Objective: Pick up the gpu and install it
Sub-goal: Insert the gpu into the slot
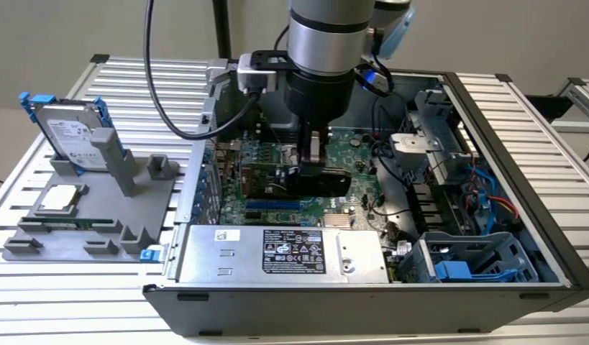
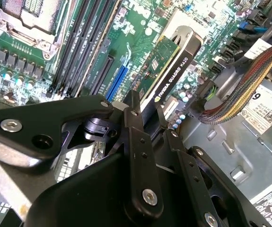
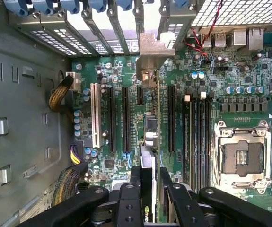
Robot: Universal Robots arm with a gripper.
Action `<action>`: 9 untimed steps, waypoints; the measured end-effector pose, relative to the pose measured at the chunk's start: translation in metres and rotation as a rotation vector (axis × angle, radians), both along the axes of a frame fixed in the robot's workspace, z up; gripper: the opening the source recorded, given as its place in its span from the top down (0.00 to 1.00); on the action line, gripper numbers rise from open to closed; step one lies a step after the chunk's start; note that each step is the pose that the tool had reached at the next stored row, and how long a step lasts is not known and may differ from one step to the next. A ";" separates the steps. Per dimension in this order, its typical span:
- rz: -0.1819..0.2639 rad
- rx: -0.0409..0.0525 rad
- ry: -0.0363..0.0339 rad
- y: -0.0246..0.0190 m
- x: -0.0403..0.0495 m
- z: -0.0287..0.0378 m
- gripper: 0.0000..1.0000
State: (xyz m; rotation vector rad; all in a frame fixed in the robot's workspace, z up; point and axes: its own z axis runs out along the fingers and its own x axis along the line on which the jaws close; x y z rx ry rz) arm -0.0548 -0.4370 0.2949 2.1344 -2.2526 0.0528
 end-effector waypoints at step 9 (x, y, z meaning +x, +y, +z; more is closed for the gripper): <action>0.000 -0.0002 0.0002 0.0000 -0.0019 -0.0011 1.00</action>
